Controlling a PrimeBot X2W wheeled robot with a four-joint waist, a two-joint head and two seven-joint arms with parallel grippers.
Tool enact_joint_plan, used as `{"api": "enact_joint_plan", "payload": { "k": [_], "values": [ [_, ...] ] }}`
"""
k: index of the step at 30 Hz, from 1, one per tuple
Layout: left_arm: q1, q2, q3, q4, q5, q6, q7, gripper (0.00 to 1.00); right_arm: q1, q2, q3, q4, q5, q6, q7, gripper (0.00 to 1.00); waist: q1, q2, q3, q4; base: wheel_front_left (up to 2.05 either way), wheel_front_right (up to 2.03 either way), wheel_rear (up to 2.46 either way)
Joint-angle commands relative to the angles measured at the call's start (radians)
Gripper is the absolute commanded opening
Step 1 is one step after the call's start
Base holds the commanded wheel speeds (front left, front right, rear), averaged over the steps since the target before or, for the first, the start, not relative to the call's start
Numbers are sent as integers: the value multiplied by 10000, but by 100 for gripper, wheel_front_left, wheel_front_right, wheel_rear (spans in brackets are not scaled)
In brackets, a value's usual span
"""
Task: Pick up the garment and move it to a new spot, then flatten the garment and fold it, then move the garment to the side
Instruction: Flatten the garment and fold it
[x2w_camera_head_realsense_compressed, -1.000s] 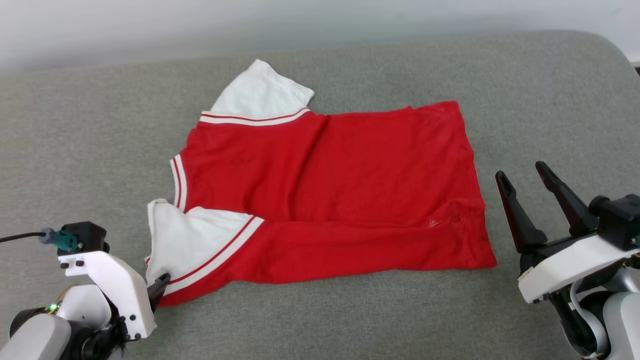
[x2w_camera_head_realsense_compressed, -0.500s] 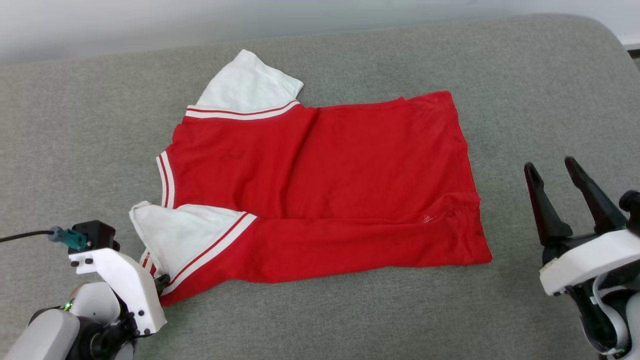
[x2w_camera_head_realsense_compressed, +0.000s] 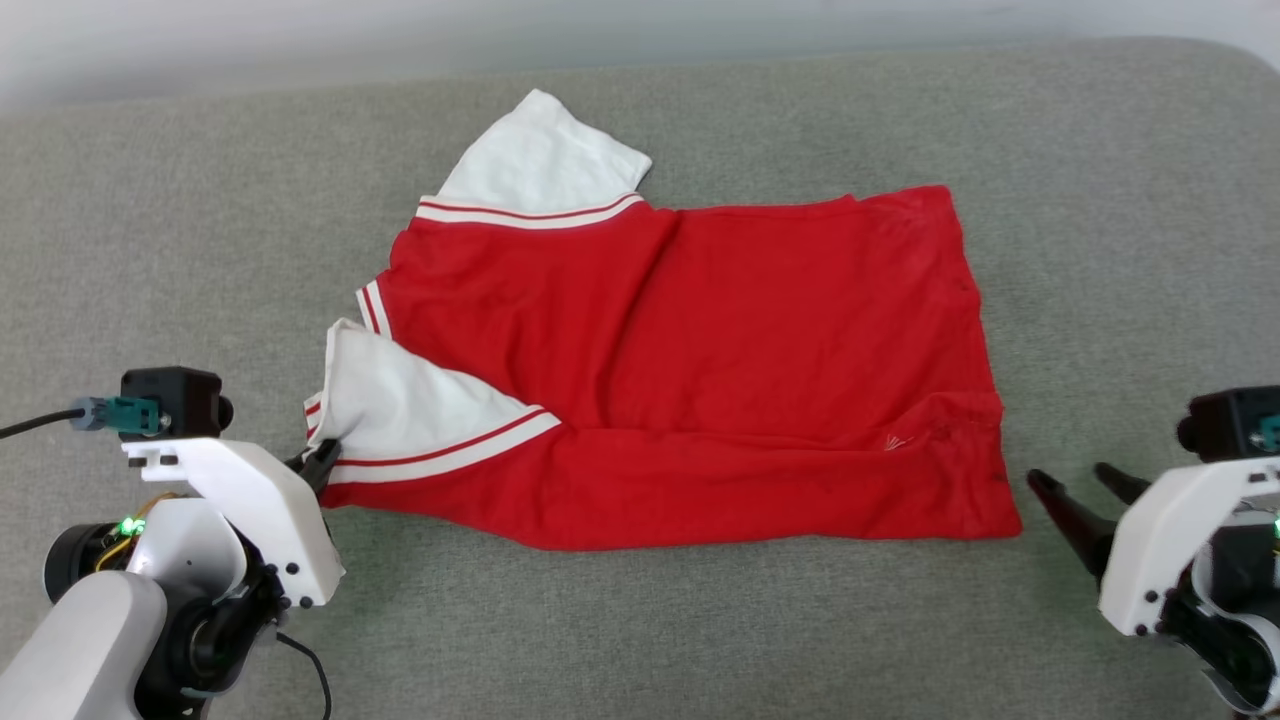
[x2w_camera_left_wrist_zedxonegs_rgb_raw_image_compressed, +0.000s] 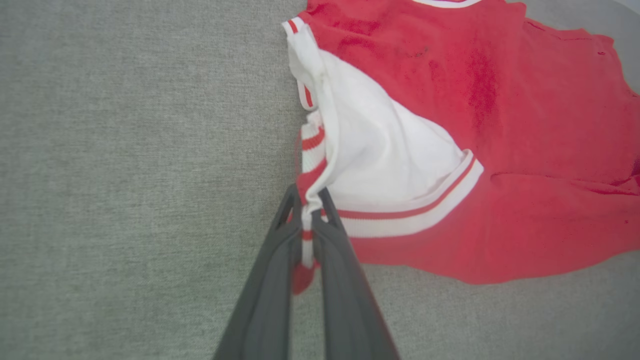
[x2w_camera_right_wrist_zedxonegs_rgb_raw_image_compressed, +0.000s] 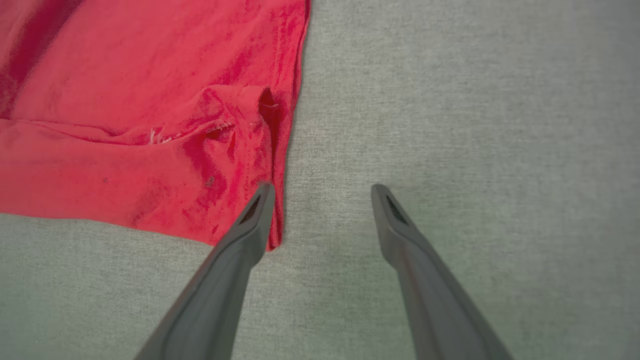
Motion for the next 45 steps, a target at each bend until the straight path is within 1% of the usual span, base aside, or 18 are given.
{"api": "enact_joint_plan", "payload": {
  "k": [1, 5, 10, 11, 12, 13, 17, 25, 28, 33, 37, 41, 45],
  "values": [
    [-141, 8, -6, -98, 107, 5, -83, 0, -213, 39, 156, 49, 160, -7, 193, 100, 0, 0, 155, 109, 0, 0, 0],
    [-342, -108, -126, -307, 261, 59, -153, 0, -594, 201, 601, 606, 421, -6, 558, 100, 0, 0, 444, 271, 0, 0, 0],
    [-487, -267, -277, -271, 355, 24, -260, 0, -907, 377, 1255, 1607, 758, -6, 945, 100, 0, 0, 647, 450, 0, 0, 0],
    [-482, -298, -290, -239, 335, 28, -281, 0, -943, 400, 1366, 1770, 796, -4, 990, 89, 0, 0, 651, 467, 0, 0, 0],
    [-452, -343, -308, -202, 282, 32, -271, 0, -985, 399, 1472, 1903, 821, -4, 1025, 33, 0, 0, 646, 482, 0, 0, 0],
    [-434, -357, -316, -185, 279, 28, -274, 0, -1013, 419, 1562, 1983, 903, -4, 1027, 0, 0, 0, 634, 490, 0, 0, 0],
    [-369, -445, -284, -99, 321, 71, -448, 0, -1223, 200, 1719, 2090, 970, 5, 850, 0, 0, 0, 485, 488, 0, 0, 0],
    [-78, -745, -231, -20, 272, 137, -959, 0, -1678, -307, 1920, 1546, 865, -6, 200, 0, 0, 0, -86, 443, 0, 0, 0],
    [128, -852, -96, -23, 387, 317, -1397, 0, -1611, -338, 2109, 1306, 848, -6, 112, 0, 0, 0, -414, 404, 0, 0, 0],
    [864, -961, -5, -166, 281, 550, -1728, 0, -1174, -348, 2357, 1023, 893, -6, 69, 0, 0, 0, -1088, 407, 0, 0, 0],
    [1667, -895, 79, -434, 181, 814, -1785, 0, -682, -366, 2386, 767, 952, -4, 111, 0, 0, 0, -1589, 496, 0, 0, 0],
    [2445, -797, 221, -741, 19, 1076, -1766, 0, -13, -395, 2132, 417, 1044, -6, 198, 0, 0, 0, -1890, 610, 0, 0, 0],
    [3026, -763, 355, -887, -184, 1230, -1727, 0, 636, -304, 1723, 282, 1052, -6, 393, 0, 0, 0, -2059, 659, 0, 0, 0]
  ]
}}
